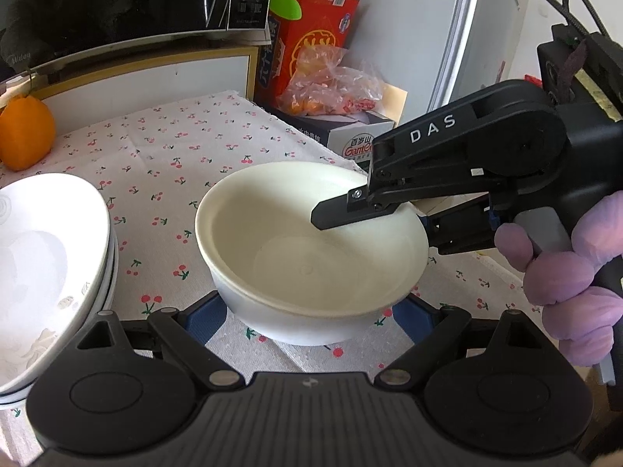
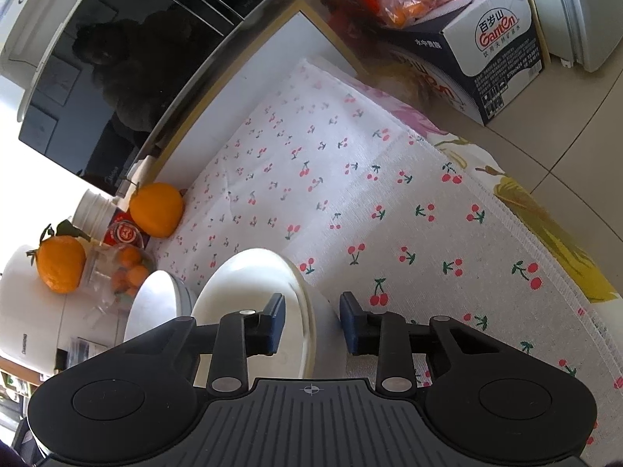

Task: Organize plates and bowls
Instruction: 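Lift the nested bowls with both grippers and carry them over the plate stack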

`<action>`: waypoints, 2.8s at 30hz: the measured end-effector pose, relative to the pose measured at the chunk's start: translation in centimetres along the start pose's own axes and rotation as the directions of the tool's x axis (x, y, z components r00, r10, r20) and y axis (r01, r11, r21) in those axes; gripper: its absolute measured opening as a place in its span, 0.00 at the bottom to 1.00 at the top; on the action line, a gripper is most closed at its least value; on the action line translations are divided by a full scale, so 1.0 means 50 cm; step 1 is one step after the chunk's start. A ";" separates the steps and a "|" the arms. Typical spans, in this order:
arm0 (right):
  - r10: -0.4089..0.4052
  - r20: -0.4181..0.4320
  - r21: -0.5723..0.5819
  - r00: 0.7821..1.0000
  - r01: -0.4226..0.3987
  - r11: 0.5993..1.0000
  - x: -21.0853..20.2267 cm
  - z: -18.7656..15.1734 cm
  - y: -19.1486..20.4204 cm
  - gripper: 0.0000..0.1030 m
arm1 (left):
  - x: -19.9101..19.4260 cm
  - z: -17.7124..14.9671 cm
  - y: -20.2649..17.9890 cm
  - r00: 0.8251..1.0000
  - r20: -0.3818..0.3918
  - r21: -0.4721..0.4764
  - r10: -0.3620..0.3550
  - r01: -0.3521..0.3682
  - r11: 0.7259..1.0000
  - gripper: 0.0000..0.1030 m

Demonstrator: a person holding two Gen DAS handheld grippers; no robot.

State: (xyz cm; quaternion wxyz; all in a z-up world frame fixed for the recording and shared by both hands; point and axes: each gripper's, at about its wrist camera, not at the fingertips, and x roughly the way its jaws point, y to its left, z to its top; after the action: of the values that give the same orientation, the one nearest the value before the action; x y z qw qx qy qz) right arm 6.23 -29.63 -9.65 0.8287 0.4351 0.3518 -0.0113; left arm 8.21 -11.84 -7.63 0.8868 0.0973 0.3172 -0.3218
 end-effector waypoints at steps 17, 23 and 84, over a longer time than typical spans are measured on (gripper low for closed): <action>0.021 0.020 0.016 1.000 -0.021 1.000 -0.016 0.010 0.012 0.29 | -0.019 0.019 0.000 1.000 0.022 -0.005 0.006 -0.005 1.000 0.88; 0.035 0.031 0.025 0.999 -0.036 0.999 -0.022 0.016 0.021 0.29 | -0.027 0.025 0.000 1.000 0.027 -0.007 0.012 -0.012 1.000 0.88; 0.155 -0.006 -0.019 0.988 -0.155 0.988 0.113 -0.029 0.281 0.29 | -0.169 0.039 0.201 0.981 0.101 -0.156 0.166 -0.149 0.976 0.88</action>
State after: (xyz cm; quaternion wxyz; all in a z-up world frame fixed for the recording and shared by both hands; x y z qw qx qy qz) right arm 14.23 -18.20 -3.51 0.8305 0.4531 0.3189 0.0574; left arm 10.55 -0.49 -1.15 0.9308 0.0379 0.2806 -0.2311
